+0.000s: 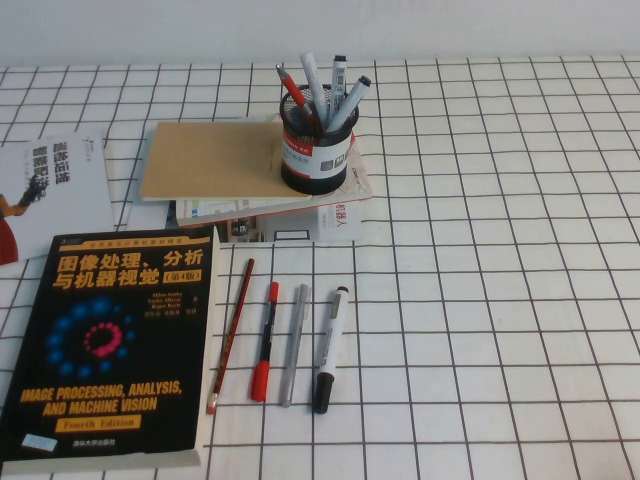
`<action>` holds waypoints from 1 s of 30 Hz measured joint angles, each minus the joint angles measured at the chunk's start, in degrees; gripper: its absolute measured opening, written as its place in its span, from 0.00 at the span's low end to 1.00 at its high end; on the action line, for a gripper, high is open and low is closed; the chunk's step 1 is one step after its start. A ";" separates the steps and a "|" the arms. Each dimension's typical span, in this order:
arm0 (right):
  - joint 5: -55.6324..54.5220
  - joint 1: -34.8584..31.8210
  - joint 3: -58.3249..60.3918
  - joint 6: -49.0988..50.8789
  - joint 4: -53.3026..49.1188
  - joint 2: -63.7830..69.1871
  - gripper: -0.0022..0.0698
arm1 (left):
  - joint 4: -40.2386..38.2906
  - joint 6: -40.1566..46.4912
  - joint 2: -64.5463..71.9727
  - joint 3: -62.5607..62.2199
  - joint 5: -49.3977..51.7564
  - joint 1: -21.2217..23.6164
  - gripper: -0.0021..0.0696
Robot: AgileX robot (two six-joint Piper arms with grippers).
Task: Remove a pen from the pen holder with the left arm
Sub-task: 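Take a marker out of the pen holder and lay it on the table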
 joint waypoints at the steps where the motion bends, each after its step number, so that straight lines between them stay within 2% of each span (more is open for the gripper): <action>1: 0.00 0.00 0.00 0.00 0.00 0.00 0.01 | -4.83 -1.98 0.00 0.00 -2.01 0.00 0.03; 5: 0.00 0.00 0.00 0.00 0.00 0.00 0.01 | -23.05 -7.63 0.00 0.00 -9.42 0.00 0.03; 7: 0.00 0.00 0.00 0.00 0.00 0.00 0.01 | -27.59 -8.42 0.00 0.00 -11.69 0.00 0.03; 17: 0.00 0.00 0.00 0.00 0.00 0.00 0.01 | -31.62 -8.15 0.00 -0.13 -16.14 0.00 0.03; 22: 0.00 0.00 0.00 0.00 0.00 0.00 0.01 | -30.95 4.83 1.62 -7.18 -12.41 0.00 0.03; 27: 0.00 0.00 0.00 0.00 0.00 0.00 0.01 | -30.59 20.95 12.61 -16.12 -10.87 0.00 0.03; 30: 0.00 0.00 0.00 0.00 0.00 0.00 0.01 | -30.40 27.84 21.65 -21.28 -9.44 0.00 0.03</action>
